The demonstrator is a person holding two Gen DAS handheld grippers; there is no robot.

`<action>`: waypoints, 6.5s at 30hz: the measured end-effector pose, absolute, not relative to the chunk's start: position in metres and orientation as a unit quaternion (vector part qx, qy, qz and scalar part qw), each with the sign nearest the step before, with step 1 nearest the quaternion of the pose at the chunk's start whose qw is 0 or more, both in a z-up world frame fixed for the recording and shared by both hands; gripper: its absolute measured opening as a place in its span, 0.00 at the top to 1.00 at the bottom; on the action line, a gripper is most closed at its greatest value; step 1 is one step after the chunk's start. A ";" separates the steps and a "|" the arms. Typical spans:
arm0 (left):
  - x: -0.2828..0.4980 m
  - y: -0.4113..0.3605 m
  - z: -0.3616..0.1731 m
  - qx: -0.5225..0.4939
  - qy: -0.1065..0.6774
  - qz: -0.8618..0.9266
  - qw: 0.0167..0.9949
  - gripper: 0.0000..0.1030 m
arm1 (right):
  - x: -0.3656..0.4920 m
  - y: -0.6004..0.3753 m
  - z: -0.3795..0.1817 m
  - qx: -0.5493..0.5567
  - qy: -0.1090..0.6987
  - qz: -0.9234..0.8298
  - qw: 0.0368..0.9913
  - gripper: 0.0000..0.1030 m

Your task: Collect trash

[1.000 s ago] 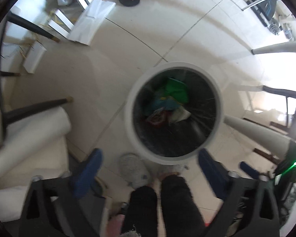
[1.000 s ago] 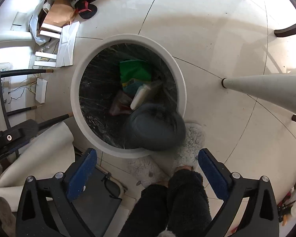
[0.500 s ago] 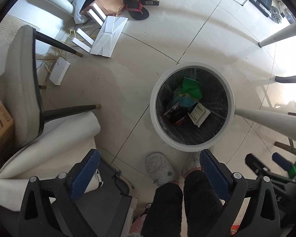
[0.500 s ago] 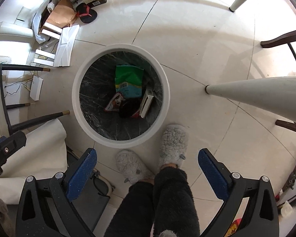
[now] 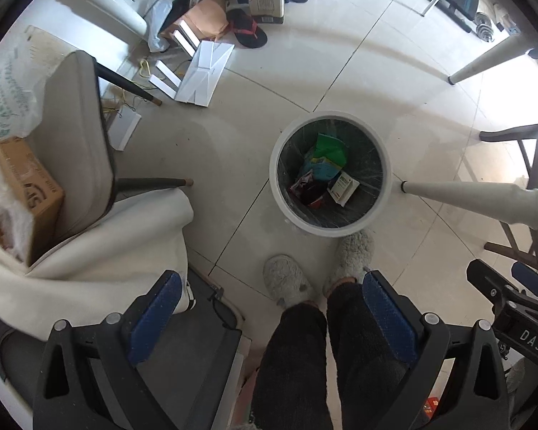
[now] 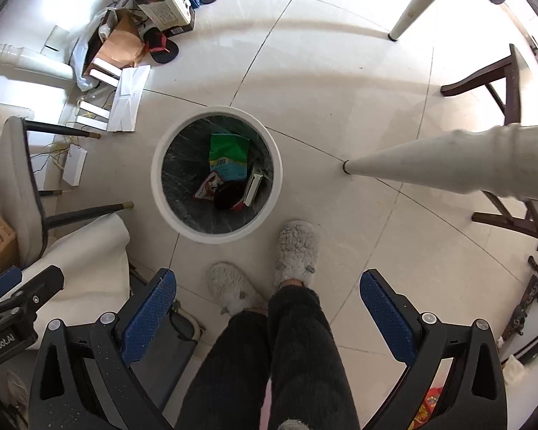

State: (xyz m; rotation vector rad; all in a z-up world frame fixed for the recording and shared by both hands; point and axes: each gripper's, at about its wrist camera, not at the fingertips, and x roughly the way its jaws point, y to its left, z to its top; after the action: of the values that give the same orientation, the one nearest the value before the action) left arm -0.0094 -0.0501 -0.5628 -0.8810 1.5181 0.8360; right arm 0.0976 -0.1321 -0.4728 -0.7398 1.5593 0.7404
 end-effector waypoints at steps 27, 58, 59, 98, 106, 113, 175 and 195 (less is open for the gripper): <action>0.122 0.023 -0.320 -0.374 0.537 0.419 0.629 0.00 | 0.251 -0.105 -0.148 -0.194 0.632 0.368 0.654 0.00; 0.334 0.085 -0.410 -0.418 0.624 0.347 0.561 0.58 | 0.475 0.068 -0.255 -0.266 0.648 0.353 0.620 0.67; 0.338 0.084 -0.409 -0.412 0.626 0.347 0.564 0.59 | 0.475 0.067 -0.254 -0.264 0.651 0.354 0.618 0.70; 0.323 0.042 -0.276 -0.321 0.543 0.308 0.713 1.00 | 0.435 -0.046 -0.199 -0.174 0.655 0.364 0.639 0.85; 0.233 0.019 -0.273 -0.338 0.515 0.304 0.727 1.00 | 0.342 -0.084 -0.172 -0.168 0.636 0.388 0.646 0.86; 0.219 0.044 -0.352 -0.429 0.536 0.288 0.668 0.97 | 0.310 -0.119 -0.180 -0.145 0.634 0.338 0.680 0.86; 0.219 -0.005 -0.294 -0.317 0.544 0.313 0.711 0.40 | 0.346 -0.098 -0.187 -0.147 0.634 0.357 0.670 0.86; 0.035 -0.025 -0.552 -0.459 0.590 0.280 0.602 0.39 | 0.066 -0.180 -0.445 -0.252 0.724 0.355 0.535 0.86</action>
State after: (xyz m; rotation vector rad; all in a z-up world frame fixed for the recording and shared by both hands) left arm 0.0349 -0.0251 -0.5516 -1.0641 1.3657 0.6489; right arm 0.0659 -0.1802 -0.4447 -0.6009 1.7258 0.8458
